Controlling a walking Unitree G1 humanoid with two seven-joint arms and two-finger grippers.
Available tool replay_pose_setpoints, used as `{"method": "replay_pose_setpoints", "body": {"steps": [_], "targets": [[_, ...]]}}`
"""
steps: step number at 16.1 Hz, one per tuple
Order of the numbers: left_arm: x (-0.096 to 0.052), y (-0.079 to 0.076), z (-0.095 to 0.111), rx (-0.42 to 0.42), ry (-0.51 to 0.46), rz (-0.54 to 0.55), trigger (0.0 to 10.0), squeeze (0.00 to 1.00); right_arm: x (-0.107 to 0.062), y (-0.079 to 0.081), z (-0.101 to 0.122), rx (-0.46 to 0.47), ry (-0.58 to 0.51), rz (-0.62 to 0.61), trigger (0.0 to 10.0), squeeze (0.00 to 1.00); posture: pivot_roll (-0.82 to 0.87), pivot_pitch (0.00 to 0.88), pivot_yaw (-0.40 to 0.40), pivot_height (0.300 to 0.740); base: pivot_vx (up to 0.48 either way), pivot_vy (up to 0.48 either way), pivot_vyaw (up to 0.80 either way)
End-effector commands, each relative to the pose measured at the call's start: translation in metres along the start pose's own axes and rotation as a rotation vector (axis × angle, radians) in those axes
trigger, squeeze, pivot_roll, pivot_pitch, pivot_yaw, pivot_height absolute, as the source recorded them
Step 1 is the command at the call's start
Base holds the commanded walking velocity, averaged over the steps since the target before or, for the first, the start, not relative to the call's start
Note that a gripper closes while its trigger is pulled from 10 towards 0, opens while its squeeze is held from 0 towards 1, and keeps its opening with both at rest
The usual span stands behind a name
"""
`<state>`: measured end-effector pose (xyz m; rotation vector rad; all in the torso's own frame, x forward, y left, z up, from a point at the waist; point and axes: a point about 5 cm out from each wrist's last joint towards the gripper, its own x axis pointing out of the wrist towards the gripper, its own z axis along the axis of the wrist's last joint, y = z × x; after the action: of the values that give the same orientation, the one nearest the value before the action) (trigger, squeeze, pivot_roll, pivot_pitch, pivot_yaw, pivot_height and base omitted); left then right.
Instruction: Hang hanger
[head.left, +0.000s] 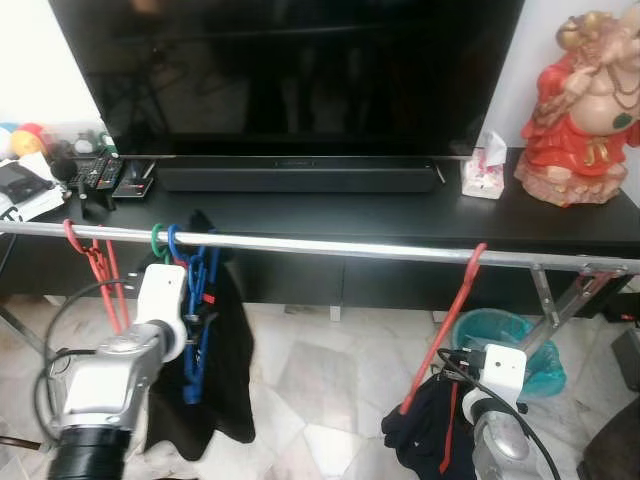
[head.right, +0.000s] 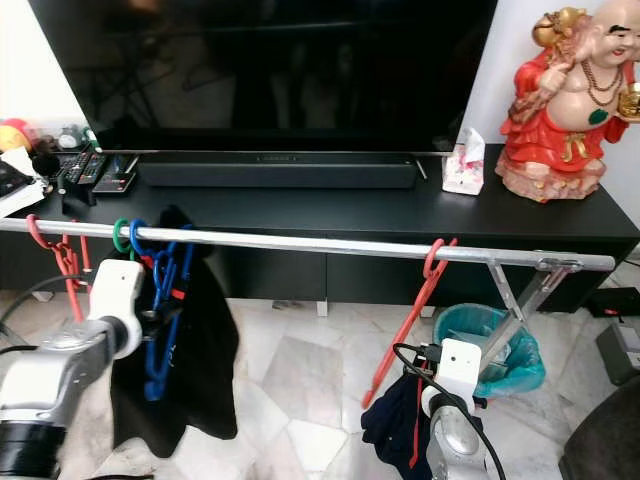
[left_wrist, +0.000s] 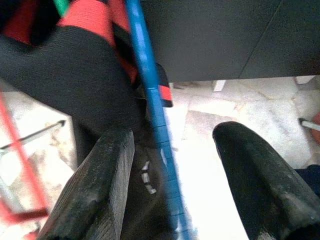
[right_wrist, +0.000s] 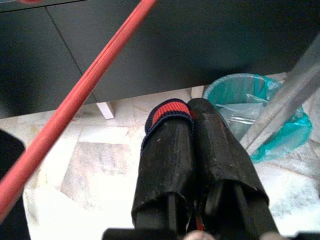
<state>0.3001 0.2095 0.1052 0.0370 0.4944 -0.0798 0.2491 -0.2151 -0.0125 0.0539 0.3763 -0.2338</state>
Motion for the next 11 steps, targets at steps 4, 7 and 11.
{"method": "replay_pose_setpoints", "body": {"steps": [4,7,11], "targets": [[0.012,-0.002,0.003,-0.041,-0.079,0.04,10.0,0.0,0.002,0.003,0.005,-0.009,-0.025,0.007,10.0,0.0,-0.2,0.0,0.035,0.74,0.0,0.0,0.0],[0.019,0.006,-0.003,-0.027,-0.098,0.106,10.0,0.0,0.002,0.002,0.004,-0.013,-0.025,0.005,10.0,0.0,-0.2,0.0,0.034,0.74,0.0,0.0,0.0],[0.028,0.007,-0.006,-0.023,-0.152,0.1,10.0,0.0,0.002,0.002,0.005,-0.016,-0.026,0.008,10.0,0.0,-0.2,0.0,0.033,0.74,0.0,0.0,0.0]]}}
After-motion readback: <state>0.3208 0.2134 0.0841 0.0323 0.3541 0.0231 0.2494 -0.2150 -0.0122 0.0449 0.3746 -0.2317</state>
